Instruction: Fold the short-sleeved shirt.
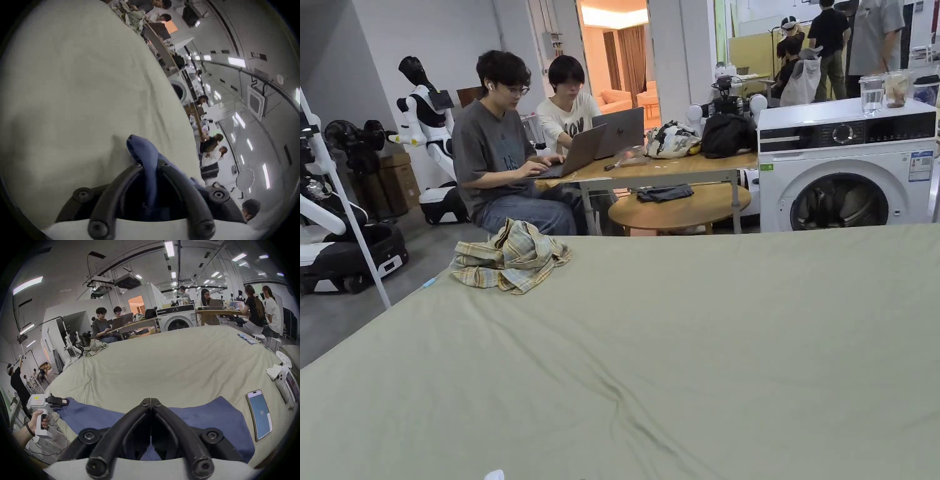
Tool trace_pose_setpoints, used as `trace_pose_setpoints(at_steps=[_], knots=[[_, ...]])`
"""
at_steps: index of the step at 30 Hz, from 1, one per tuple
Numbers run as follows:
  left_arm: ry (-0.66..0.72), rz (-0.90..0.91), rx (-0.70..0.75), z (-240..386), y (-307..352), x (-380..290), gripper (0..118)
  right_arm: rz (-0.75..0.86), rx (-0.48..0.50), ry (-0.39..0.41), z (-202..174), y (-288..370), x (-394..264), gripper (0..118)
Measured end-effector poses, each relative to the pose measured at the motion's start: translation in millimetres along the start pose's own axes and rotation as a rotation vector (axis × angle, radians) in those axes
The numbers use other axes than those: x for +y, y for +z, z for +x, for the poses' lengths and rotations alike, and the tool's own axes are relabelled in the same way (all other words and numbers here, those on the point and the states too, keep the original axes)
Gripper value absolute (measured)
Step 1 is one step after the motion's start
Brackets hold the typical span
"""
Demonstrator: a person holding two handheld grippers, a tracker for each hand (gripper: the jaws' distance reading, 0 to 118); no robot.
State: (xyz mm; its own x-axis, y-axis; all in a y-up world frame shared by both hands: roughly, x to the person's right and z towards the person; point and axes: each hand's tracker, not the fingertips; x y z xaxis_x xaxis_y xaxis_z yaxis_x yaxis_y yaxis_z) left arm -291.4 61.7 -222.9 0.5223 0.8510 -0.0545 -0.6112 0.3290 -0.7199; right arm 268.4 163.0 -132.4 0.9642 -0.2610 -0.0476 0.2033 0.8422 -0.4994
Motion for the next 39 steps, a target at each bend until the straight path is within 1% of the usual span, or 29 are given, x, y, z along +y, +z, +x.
trace_pose_setpoints(at_steps=[2, 5, 6, 9, 11, 12, 14, 16, 18, 19, 21, 22, 23, 25, 26, 27, 28, 29, 30, 31, 32, 33, 34, 35, 36, 38, 39], knots=[[-0.037, 0.091, 0.007, 12.9, 19.1, 9.5, 6, -0.008, 0.010, -0.020, 4.1, -5.4, -4.0, 0], [-0.080, 0.178, 0.032, 36.1, 48.2, 30.7, 6, -0.011, 0.034, -0.042, 3.5, -8.0, -4.5, 0], [-0.099, 0.189, 0.021, 44.8, 58.3, 41.7, 6, -0.010, 0.041, -0.043, 3.0, -8.3, -4.6, 0], [-0.241, 0.248, 0.123, 81.2, 84.7, 61.7, 6, -0.011, 0.051, -0.038, 2.4, -8.7, -5.3, 0], [-0.324, 0.252, 0.151, 111.1, 85.5, 58.7, 6, -0.004, 0.059, -0.053, 3.8, -10.1, -5.5, 0], [-0.369, 0.248, 0.145, 127.3, 77.3, 49.9, 6, -0.002, 0.065, -0.072, 4.4, -12.3, -5.0, 0], [-0.458, 0.155, 0.090, 154.8, 47.8, 25.0, 6, 0.000, 0.075, -0.102, 4.1, -15.9, -3.5, 0], [-0.564, 0.039, 0.103, 178.3, 3.1, -12.3, 6, 0.001, 0.083, -0.112, 2.7, -15.3, -3.1, 0], [-0.598, -0.074, 0.067, 184.0, -47.3, -49.8, 6, 0.005, 0.084, -0.102, -0.1, -9.3, -3.8, 0], [-0.604, -0.165, 0.054, 178.1, -74.7, -62.9, 6, 0.010, 0.081, -0.089, -0.8, -4.2, -4.5, 0], [-0.696, -0.251, 0.148, 177.2, -119.7, -95.1, 6, 0.011, 0.066, -0.077, -0.4, 8.6, -7.3, 0], [-0.741, -0.273, 0.162, 177.1, -133.0, -107.0, 6, 0.005, 0.071, -0.070, 0.4, 15.0, -9.6, 0], [-0.767, -0.304, 0.128, 175.4, -143.0, -114.5, 6, 0.001, 0.068, -0.053, 1.9, 20.7, -12.4, 0], [-0.725, -0.351, 0.052, 178.5, -150.1, -120.3, 8, 0.008, 0.006, -0.018, 5.2, 27.6, -17.8, 0], [-0.698, -0.350, -0.031, 180.2, -146.8, -119.4, 11, -0.002, 0.002, -0.024, 8.4, 27.9, -20.1, 0], [-0.681, -0.361, -0.111, 183.2, -140.8, -113.9, 28, -0.008, -0.004, -0.037, 12.7, 27.4, -21.8, 0], [-0.676, -0.358, -0.144, 185.7, -138.1, -111.2, 66, -0.011, -0.008, -0.059, 16.4, 26.8, -23.5, 0], [-0.682, -0.303, -0.130, 187.5, -130.2, -105.5, 75, -0.014, 0.002, -0.100, 20.4, 25.2, -25.0, 0], [-0.684, -0.271, -0.095, 187.9, -125.9, -100.6, 66, -0.016, 0.014, -0.126, 23.0, 23.4, -25.8, 0], [-0.661, -0.245, -0.073, 183.8, -121.0, -94.3, 66, -0.017, 0.017, -0.138, 24.4, 22.2, -26.6, 0], [-0.618, -0.213, -0.063, 176.0, -117.7, -89.7, 62, -0.017, 0.016, -0.139, 24.4, 21.0, -27.3, 0], [-0.567, -0.209, -0.061, 167.4, -117.5, -87.4, 47, -0.018, 0.018, -0.139, 23.6, 19.7, -28.1, 0], [-0.528, -0.206, -0.049, 159.2, -120.9, -89.2, 17, -0.021, 0.020, -0.137, 23.4, 17.5, -29.0, 0], [-0.493, -0.199, -0.022, 151.9, -129.0, -93.4, 8, -0.025, 0.020, -0.137, 22.1, 15.3, -29.3, 0], [-0.492, -0.225, -0.023, 144.9, -136.5, -102.0, 8, -0.033, 0.026, -0.140, 21.1, 13.0, -29.6, 0], [-0.533, -0.395, -0.035, 135.6, -158.8, -124.7, 8, -0.048, 0.042, -0.144, 17.2, 10.3, -30.0, 0], [-0.563, -0.434, -0.001, 135.8, -168.2, -138.8, 8, -0.051, 0.044, -0.137, 14.8, 9.9, -31.0, 0]])
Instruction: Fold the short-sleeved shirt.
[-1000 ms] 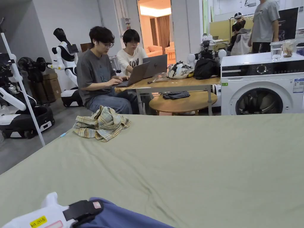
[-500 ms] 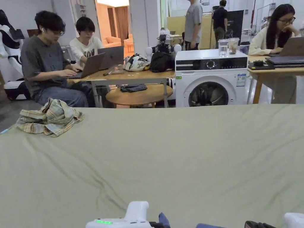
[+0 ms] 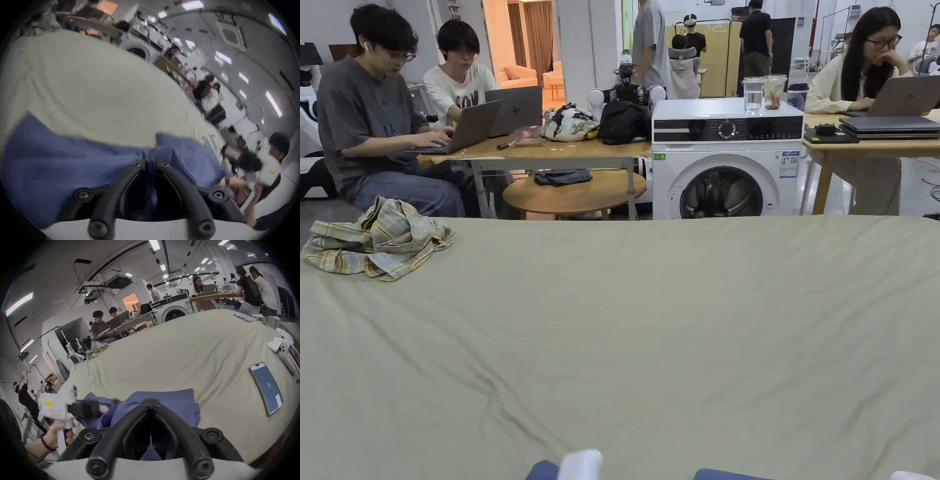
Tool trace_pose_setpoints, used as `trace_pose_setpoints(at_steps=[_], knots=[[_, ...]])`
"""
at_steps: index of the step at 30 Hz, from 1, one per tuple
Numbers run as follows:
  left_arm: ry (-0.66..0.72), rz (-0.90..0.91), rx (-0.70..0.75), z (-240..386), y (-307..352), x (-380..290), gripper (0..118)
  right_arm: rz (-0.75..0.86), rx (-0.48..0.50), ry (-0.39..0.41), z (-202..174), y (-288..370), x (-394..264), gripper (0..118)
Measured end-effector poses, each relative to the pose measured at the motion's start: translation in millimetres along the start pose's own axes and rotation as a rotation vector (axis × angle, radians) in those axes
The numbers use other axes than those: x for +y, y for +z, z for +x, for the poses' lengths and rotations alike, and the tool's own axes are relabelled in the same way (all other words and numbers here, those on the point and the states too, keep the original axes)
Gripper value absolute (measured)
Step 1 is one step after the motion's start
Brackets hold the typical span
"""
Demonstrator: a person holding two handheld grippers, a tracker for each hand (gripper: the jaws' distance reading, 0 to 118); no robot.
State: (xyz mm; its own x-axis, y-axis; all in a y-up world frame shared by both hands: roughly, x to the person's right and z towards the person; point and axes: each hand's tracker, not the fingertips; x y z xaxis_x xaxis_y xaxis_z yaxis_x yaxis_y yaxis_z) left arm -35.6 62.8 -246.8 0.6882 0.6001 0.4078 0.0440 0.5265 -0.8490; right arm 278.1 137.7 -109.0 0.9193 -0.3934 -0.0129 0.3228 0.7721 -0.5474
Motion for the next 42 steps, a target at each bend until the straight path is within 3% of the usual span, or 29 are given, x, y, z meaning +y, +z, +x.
trace_pose_setpoints(at_steps=[2, 6, 10, 12, 17, 21, 22, 24, 25, 30, 32, 35, 37, 42], knots=[[-0.074, 0.054, 0.008, 8.4, -1.1, -3.9, 7, -0.006, -0.005, 0.019, -4.2, -1.1, -2.4, 0], [-0.017, 0.049, -0.025, 0.6, 26.8, 14.0, 9, -0.024, 0.007, 0.018, -5.4, -7.2, -5.0, 0], [0.052, 0.187, -0.034, -31.1, 97.0, 24.5, 71, -0.031, 0.014, 0.022, -7.0, -11.0, -6.0, 0], [0.149, 0.211, -0.004, -58.0, 129.0, 28.5, 85, -0.038, 0.023, 0.022, -7.0, -14.3, -5.3, 0], [0.373, 0.298, 0.002, -115.2, 155.8, 14.6, 86, -0.046, 0.042, 0.029, -10.2, -17.4, -3.4, 0], [0.447, 0.165, -0.055, -129.7, 110.2, -4.8, 86, -0.047, 0.044, 0.035, -10.9, -15.6, -4.0, 0], [0.404, 0.209, -0.104, -123.5, 105.6, -6.2, 74, -0.047, 0.041, 0.035, -10.7, -14.0, -4.5, 0], [0.455, 0.179, -0.107, -116.8, 90.9, -6.7, 22, -0.045, 0.035, 0.030, -8.7, -10.5, -5.1, 0], [0.470, 0.186, -0.080, -115.4, 87.0, -8.6, 8, -0.045, 0.032, 0.027, -7.5, -9.7, -5.2, 0], [0.532, 0.405, -0.128, -112.1, 135.4, -8.5, 4, -0.036, 0.023, 0.013, -0.4, -5.7, -2.3, 0], [0.436, 0.473, -0.057, -100.6, 172.6, 5.9, 4, -0.032, 0.023, 0.012, 1.2, -6.4, 0.3, 0], [0.262, 0.505, 0.165, -71.2, 220.6, 33.2, 4, -0.027, 0.023, 0.024, -0.4, -8.6, 3.8, 0], [0.171, 0.496, 0.193, -44.5, 227.6, 46.3, 4, -0.019, 0.024, 0.041, -2.9, -8.9, 5.1, 0], [-0.048, 0.340, 0.152, 39.3, 147.4, 55.1, 4, 0.001, 0.035, 0.028, -5.0, -5.0, 9.1, 0]])
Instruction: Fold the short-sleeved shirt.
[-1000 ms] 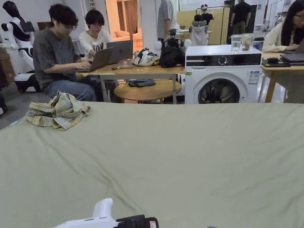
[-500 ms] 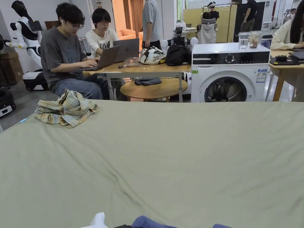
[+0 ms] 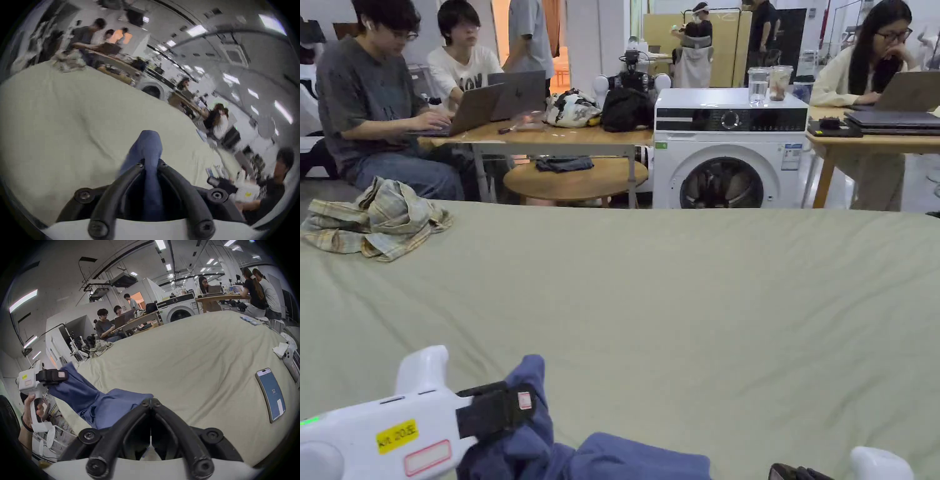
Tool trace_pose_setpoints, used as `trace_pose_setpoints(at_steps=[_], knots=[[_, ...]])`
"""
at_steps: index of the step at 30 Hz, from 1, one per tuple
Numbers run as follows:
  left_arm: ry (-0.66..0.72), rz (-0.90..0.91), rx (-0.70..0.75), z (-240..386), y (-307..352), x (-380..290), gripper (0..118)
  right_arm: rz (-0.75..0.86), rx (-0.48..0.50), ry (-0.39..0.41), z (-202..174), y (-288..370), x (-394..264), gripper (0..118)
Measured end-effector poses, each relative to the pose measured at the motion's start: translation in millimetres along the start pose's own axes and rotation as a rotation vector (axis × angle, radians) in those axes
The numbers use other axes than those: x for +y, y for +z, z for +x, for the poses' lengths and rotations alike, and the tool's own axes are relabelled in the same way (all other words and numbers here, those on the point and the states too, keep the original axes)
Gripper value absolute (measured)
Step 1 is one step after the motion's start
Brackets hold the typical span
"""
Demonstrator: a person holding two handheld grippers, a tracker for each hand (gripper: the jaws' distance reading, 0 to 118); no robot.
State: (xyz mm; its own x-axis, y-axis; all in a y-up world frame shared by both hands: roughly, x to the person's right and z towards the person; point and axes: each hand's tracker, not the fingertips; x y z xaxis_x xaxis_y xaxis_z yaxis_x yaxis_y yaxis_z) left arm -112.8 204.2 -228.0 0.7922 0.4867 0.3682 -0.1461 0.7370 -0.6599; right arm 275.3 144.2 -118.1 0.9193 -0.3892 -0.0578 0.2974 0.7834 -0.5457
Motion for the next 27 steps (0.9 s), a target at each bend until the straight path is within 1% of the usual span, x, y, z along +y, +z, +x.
trace_pose_setpoints(at_steps=[2, 4, 6, 7, 8, 9, 10, 11, 13, 14, 15, 16, 17, 19, 20, 22, 23, 24, 26, 27], knots=[[-0.106, -0.102, 0.016, 24.1, -45.1, -20.5, 4, 0.004, -0.005, 0.006, 0.1, 6.4, 0.1, 0], [-0.180, -0.210, -0.013, 47.1, -86.7, -40.7, 4, 0.010, -0.023, 0.016, 1.5, 14.8, -1.0, 0], [-0.181, -0.288, -0.046, 59.5, -114.7, -55.8, 4, 0.009, -0.041, 0.016, 5.5, 24.8, -5.0, 0], [-0.178, -0.283, -0.074, 64.3, -121.7, -58.8, 4, 0.009, -0.051, 0.017, 7.6, 28.6, -7.2, 0], [-0.188, -0.246, -0.134, 65.3, -117.8, -59.1, 6, 0.011, -0.065, 0.018, 10.5, 32.3, -10.0, 0], [-0.185, -0.179, -0.255, 63.3, -111.8, -56.2, 16, 0.008, -0.070, 0.020, 13.8, 34.3, -12.5, 0], [-0.153, -0.152, -0.323, 59.8, -107.2, -51.2, 40, 0.005, -0.074, 0.025, 16.6, 35.1, -14.4, 0], [-0.104, -0.136, -0.332, 57.4, -102.9, -44.9, 49, 0.000, -0.078, 0.032, 19.2, 35.0, -16.4, 0], [-0.083, -0.099, -0.260, 49.0, -94.5, -36.9, 49, -0.007, -0.079, 0.033, 21.7, 31.6, -18.0, 0], [-0.073, -0.081, -0.235, 44.3, -90.9, -32.2, 47, -0.013, -0.068, 0.017, 22.7, 29.1, -18.5, 0], [-0.042, -0.095, -0.221, 36.3, -90.6, -34.5, 33, -0.014, -0.051, 0.001, 22.7, 26.7, -19.2, 0], [-0.008, -0.117, -0.216, 30.7, -93.3, -38.8, 4, -0.012, -0.045, -0.004, 22.0, 24.9, -20.0, 0], [0.017, -0.134, -0.195, 25.2, -97.3, -46.5, 0, -0.014, -0.040, -0.011, 20.4, 21.4, -20.1, 0], [-0.001, -0.238, -0.217, 23.2, -117.1, -63.8, 0, -0.028, -0.024, -0.012, 16.3, 15.3, -20.3, 0], [-0.064, -0.340, -0.243, 27.3, -129.6, -76.4, 0, -0.036, -0.020, -0.007, 13.2, 12.6, -20.8, 0], [-0.225, -0.416, -0.121, 39.0, -151.6, -101.7, 0, -0.052, -0.011, 0.011, 8.1, 6.9, -22.0, 0], [-0.247, -0.443, -0.112, 40.1, -158.5, -109.1, 0, -0.055, -0.009, 0.020, 5.1, 6.2, -22.4, 0], [-0.194, -0.380, -0.156, 38.7, -152.4, -105.8, 0, -0.060, -0.006, 0.029, 1.9, 6.0, -22.5, 0], [-0.140, -0.365, -0.171, 46.7, -139.5, -94.7, 0, -0.073, 0.008, 0.044, -3.6, 5.4, -22.4, 0], [-0.119, -0.340, -0.201, 43.7, -134.0, -90.6, 0, -0.079, 0.022, 0.049, -6.1, 2.9, -22.0, 0]])
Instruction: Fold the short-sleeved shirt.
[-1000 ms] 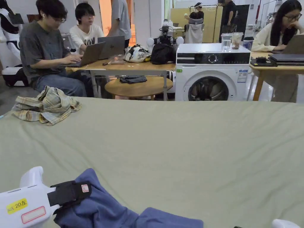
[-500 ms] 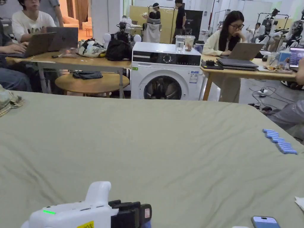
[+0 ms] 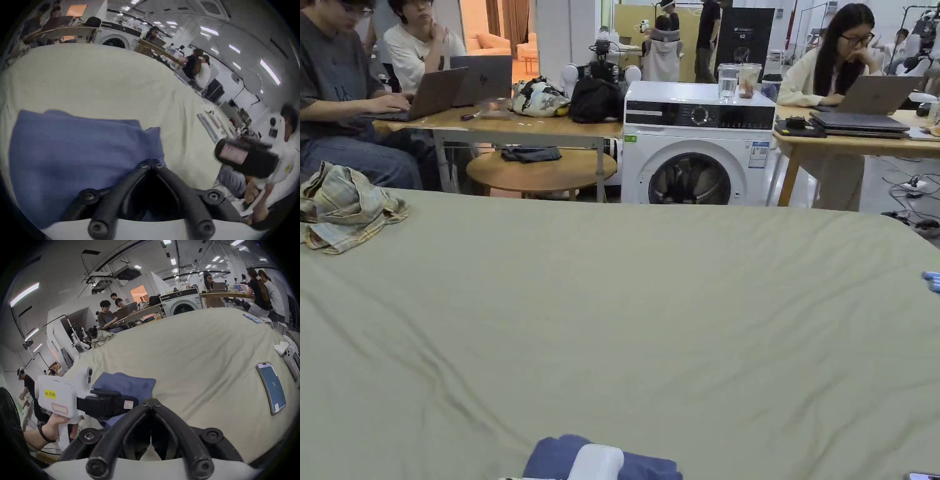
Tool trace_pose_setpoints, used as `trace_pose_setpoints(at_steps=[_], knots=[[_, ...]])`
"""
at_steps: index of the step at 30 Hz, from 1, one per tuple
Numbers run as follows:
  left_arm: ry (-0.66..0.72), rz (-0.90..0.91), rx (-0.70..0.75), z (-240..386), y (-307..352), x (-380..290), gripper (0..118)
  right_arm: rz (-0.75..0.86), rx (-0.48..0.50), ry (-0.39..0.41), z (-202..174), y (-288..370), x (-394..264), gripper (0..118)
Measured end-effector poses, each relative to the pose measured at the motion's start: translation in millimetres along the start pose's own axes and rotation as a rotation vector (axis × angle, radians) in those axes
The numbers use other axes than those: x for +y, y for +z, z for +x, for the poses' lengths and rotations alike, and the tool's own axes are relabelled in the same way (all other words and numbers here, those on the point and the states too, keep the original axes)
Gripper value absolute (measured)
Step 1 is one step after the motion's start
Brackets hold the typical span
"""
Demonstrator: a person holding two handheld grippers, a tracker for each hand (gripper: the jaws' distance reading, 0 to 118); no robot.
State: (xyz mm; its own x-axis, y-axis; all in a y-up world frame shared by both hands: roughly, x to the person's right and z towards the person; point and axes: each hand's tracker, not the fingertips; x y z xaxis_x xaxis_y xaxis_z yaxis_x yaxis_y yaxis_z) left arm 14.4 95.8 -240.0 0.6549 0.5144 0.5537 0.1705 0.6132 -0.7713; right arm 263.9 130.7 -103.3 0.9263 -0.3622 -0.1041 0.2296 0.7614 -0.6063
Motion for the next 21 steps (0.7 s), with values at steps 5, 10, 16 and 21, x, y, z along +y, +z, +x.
trace_pose_setpoints(at_steps=[5, 10, 16, 21], knots=[[-0.032, 0.225, 0.039, -5.6, 83.9, 13.0, 57, -0.069, 0.115, 0.074, -17.7, -34.5, 12.4, 0], [0.184, 0.254, 0.063, -60.2, 144.8, 6.9, 73, -0.362, 0.065, 0.160, -38.4, -100.9, 16.9, 0], [0.269, 0.115, 0.142, -93.5, 133.6, -7.7, 76, -0.387, 0.022, 0.161, -38.9, -111.4, 10.2, 0], [0.370, 0.080, -0.006, -106.7, 86.6, -6.5, 76, -0.369, 0.031, 0.162, -35.5, -107.7, 8.4, 0]])
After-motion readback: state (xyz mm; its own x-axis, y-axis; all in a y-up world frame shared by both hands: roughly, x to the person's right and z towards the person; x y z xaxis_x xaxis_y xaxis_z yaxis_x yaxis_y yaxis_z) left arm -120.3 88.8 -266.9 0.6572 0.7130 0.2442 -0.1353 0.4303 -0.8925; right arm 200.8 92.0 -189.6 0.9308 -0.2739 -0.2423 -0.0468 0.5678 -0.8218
